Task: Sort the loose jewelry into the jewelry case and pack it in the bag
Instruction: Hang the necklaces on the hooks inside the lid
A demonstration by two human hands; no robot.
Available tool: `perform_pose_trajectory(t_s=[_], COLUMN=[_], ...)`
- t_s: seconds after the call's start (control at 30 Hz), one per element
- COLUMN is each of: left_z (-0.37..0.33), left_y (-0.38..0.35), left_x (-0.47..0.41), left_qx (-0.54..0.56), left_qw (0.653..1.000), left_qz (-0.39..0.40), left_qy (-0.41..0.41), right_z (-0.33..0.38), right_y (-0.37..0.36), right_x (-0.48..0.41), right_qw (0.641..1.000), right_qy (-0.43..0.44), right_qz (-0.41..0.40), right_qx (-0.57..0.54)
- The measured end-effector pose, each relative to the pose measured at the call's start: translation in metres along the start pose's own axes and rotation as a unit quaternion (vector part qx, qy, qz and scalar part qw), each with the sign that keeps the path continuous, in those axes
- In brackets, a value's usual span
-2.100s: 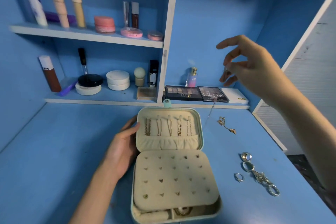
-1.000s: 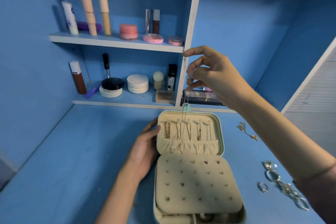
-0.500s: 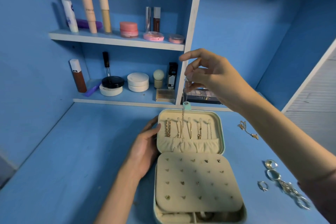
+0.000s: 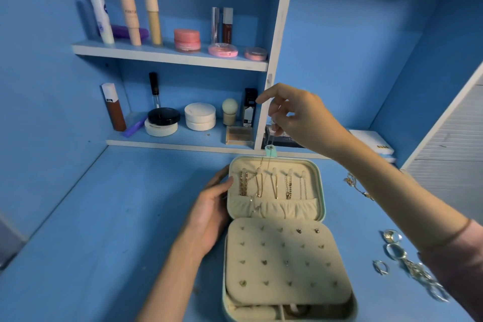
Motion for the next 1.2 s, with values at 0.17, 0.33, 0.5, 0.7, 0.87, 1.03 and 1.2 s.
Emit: perform_pose_trajectory(t_s=[0.17,0.33,0.5,0.7,0.87,1.03,1.2], left_z=[0.001,0.002,0.003,0.003,0.003,0.003,0.003], left_y=[0.0,0.001,0.003,0.004,0.002,0.001,0.001], left_x=[0.0,-0.001,-0.002,-0.003,-0.002,-0.002,-0.002], left_qx=[0.012,0.021,0.035,0.025,0.017,0.028,0.034], left_qw=[1.0,1.0,0.999,1.0,1.0,1.0,0.999], left_qz=[0.001,-0.001,-0.015,-0.016,-0.006,-0.01,-0.007], left_qy=[0.003,0.006,0.011,0.008,0.006,0.011,0.011], right_z=[0.0,0.004,-0.001,-0.016,-0.031,-0.032,-0.019], right_y=[-0.005,-0.013,-0.03,-0.029,-0.043,-0.052,-0.055], right_x=[0.009,0.023,0.033,0.056,0.085,0.092,0.09], right_qw=[0.995,0.979,0.974,0.986,0.974,0.968,0.962], right_qy=[-0.01,-0.004,0.007,-0.003,-0.04,-0.034,0.081], right_qz=[0.089,0.199,0.216,0.156,0.192,0.184,0.183], right_qx=[0.035,0.052,0.066,0.064,0.108,0.164,0.185])
Point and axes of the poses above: each hand's wrist, its own x-axis away from the middle knuckle, its own y-axis out of the back of the hand, z = x × y, the point moved 3 cm from there along -x, towards the middle knuckle, and after that the axes turned 2 degrees about z, right-handed, at the moved point
